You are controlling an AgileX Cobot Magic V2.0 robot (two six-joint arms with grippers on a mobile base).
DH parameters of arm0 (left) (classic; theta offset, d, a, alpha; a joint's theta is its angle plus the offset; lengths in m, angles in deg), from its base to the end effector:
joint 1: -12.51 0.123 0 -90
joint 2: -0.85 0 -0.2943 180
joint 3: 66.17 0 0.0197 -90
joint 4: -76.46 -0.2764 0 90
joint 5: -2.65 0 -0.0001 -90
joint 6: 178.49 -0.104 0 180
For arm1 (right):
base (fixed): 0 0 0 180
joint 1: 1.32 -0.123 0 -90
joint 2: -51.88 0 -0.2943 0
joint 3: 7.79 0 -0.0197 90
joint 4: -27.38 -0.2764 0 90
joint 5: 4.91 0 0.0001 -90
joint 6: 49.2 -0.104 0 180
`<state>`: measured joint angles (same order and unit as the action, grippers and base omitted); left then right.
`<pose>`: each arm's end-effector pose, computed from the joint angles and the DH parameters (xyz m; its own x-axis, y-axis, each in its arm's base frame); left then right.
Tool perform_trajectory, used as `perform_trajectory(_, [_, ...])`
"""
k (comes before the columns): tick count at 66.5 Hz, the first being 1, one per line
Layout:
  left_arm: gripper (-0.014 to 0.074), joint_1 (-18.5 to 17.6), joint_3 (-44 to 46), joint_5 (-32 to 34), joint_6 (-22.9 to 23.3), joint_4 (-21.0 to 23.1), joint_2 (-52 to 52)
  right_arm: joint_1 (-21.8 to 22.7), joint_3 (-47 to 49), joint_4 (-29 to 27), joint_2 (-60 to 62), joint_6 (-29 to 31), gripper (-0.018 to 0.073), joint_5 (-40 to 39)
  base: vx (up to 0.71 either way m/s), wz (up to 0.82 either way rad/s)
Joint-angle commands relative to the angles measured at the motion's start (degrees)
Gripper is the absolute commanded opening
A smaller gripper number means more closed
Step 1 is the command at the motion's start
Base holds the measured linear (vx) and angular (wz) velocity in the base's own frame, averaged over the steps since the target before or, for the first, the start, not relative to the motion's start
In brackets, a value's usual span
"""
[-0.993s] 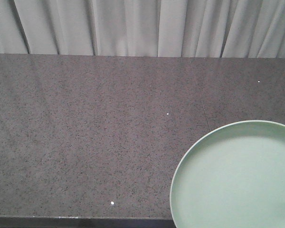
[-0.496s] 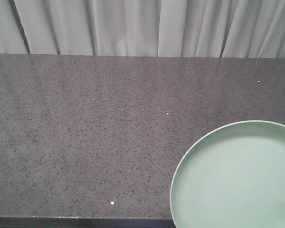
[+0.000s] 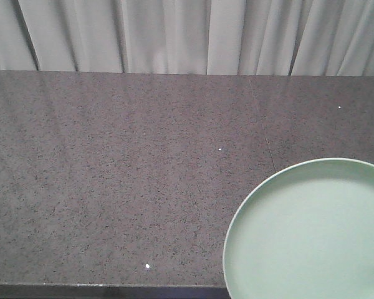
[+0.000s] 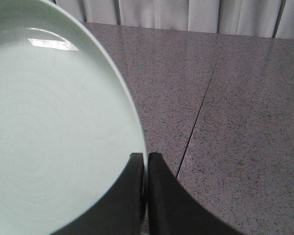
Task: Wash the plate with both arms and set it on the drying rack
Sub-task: 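Hold the plate in the right gripper while the base turns away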
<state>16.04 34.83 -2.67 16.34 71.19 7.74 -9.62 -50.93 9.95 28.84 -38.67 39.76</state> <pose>0.0859 0.0062 0.1955 -0.0087 -0.1673 -0.9859 -0.0725 0.9834 -0.1663 0.0660 0.0318 0.3338 -0.3423 -0.0145 -0.9395 -0.3255 0.9398 0.1041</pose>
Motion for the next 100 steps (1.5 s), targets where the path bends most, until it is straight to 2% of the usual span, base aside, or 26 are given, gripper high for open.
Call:
perform_trajectory(1, [-0.0006, 0.04, -0.85, 4.26, 0.57, 0.03, -0.85, 0.17, 1.56, -0.65, -0.68, 0.08, -0.0005, -4.67, 0.0, 0.0])
perform_trajectory(49, [-0.0006, 0.04, -0.85, 4.26, 0.57, 0.03, -0.85, 0.17, 1.56, -0.7, -0.68, 0.08, -0.0005, -4.65, -0.03, 0.08])
perform_trajectory(100, [-0.0006, 0.04, -0.85, 4.26, 0.57, 0.03, -0.85, 0.17, 1.56, -0.7, -0.68, 0.08, -0.0005, -4.65, -0.1, 0.42])
